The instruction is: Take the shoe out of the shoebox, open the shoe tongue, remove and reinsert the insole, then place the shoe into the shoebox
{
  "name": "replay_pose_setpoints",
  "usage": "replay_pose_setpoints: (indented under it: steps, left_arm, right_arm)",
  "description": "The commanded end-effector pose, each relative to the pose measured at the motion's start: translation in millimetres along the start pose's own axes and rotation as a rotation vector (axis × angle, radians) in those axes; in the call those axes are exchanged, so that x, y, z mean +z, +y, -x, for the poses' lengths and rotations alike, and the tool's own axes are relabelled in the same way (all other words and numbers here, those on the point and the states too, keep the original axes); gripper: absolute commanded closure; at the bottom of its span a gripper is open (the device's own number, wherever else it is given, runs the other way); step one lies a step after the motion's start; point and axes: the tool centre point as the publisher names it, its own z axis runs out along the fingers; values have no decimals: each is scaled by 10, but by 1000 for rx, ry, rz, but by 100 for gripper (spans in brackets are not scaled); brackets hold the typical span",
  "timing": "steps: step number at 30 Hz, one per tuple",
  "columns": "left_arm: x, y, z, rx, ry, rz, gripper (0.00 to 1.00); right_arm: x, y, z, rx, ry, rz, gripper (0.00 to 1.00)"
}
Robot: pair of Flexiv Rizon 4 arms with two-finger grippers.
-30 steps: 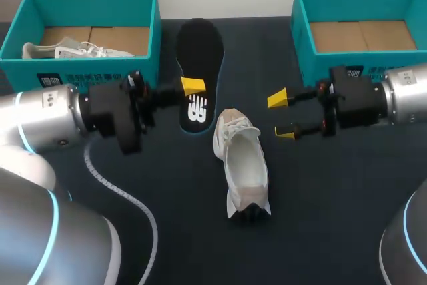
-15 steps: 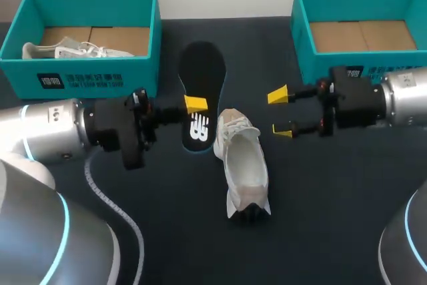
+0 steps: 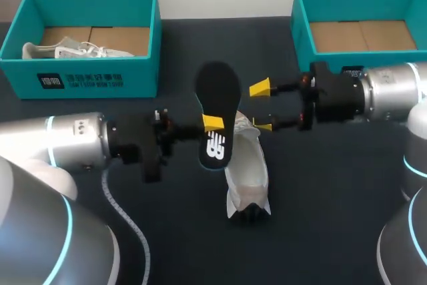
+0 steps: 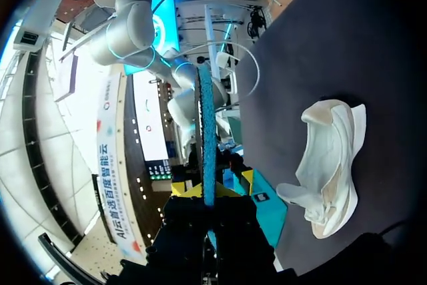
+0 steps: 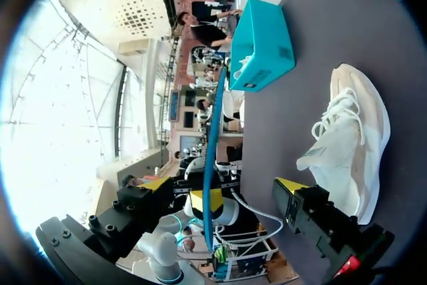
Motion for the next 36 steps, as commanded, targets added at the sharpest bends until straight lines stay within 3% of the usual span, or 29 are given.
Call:
replay_pose_setpoints:
  steps: [1, 5, 9, 12, 16, 26, 29, 32, 36]
  left_arm:
    - [291, 117, -100, 6, -6, -13, 100]
    - [396, 130, -146, 11, 2, -28, 100]
    - [467, 96, -135, 9, 0, -35, 100]
    - [483, 63, -131, 4, -5, -36, 100]
    - [478, 48, -145, -6, -5, -30, 100]
    - [409, 43, -168, -13, -3, -37, 100]
    - [403, 38, -171, -15, -1, -43, 100]
    - [401, 33, -172, -16, -1, -44, 100]
    - [406, 33, -156, -19, -6, -40, 100]
  right_arm:
    - [109, 54, -23, 0, -3, -10, 0]
    - [177, 50, -22, -2, 7, -23, 7]
    - [239, 49, 20, 0, 20, -25, 20]
    - [271, 78, 46, -1, 29, -27, 38]
    - [285, 104, 69, -3, 33, -28, 50]
    - [224, 162, 60, -2, 29, -30, 56]
    - [213, 169, 60, 2, 25, -33, 64]
    - [211, 176, 61, 2, 26, -36, 79]
    - [223, 181, 77, 3, 30, -38, 87]
